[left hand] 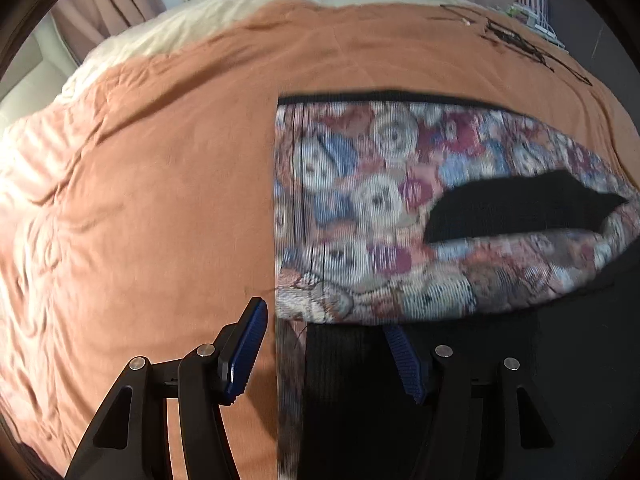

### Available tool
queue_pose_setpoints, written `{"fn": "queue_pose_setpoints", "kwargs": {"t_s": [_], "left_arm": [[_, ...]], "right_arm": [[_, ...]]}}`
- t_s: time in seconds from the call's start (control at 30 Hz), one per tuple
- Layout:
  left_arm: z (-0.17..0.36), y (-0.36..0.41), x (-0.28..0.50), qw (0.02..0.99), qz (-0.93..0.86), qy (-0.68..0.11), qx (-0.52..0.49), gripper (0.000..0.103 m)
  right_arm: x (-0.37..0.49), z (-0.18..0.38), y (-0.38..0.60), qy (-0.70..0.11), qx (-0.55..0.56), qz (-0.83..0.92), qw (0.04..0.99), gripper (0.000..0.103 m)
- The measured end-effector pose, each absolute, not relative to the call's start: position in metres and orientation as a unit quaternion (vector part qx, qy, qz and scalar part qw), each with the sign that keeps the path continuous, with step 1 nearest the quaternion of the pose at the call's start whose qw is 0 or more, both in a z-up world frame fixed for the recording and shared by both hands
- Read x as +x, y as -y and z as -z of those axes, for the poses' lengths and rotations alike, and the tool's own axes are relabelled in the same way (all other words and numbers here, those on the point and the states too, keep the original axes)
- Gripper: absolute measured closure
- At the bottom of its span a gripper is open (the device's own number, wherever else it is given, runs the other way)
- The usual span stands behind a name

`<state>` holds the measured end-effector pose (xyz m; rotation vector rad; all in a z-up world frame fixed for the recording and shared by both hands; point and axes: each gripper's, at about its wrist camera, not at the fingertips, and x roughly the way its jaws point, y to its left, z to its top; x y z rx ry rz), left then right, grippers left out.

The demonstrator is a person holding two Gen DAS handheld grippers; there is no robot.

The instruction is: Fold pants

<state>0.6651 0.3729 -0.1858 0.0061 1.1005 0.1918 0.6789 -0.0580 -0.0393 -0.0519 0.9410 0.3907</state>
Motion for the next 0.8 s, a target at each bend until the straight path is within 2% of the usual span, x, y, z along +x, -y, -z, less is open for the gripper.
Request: {"fn": "queue_pose_setpoints", "kwargs": {"t_s": [0.1, 0.33, 0.43, 0.53, 0.57, 0.8], "left_arm": [[0.182, -0.372, 0.678, 0.862, -0.077, -0.501, 0.01, 0.041], [0.184, -0.372, 0.694, 0.876, -0.053, -0.479, 0.015, 0.055], [0.19, -0.372, 0.7, 0.872, -0.05, -0.486, 0.007, 0.071], [0.191, -0.375, 0.701, 0.873, -0.044, -0.485, -0.008, 0.081], [0.19, -0.376, 0.7, 0.874, -0.045, -0.484, -0.012, 0.092], [0.154, -0.396, 0.692, 0.886, -0.077, -0.456, -0.033, 0.093]], "right_arm": [[0.687, 0.043, 0.058, -0.456, -0.028, -0.19, 0.869, 0.024], [0.693, 0.046, 0.053, -0.451, -0.039, -0.208, 0.867, 0.05], [0.691, 0.047, 0.049, -0.437, -0.057, -0.201, 0.875, 0.06], [0.685, 0.047, 0.049, -0.429, -0.059, -0.197, 0.88, 0.065], [0.683, 0.047, 0.05, -0.425, -0.06, -0.196, 0.882, 0.066], [0.668, 0.033, 0.053, -0.393, -0.061, -0.185, 0.899, 0.07]]}}
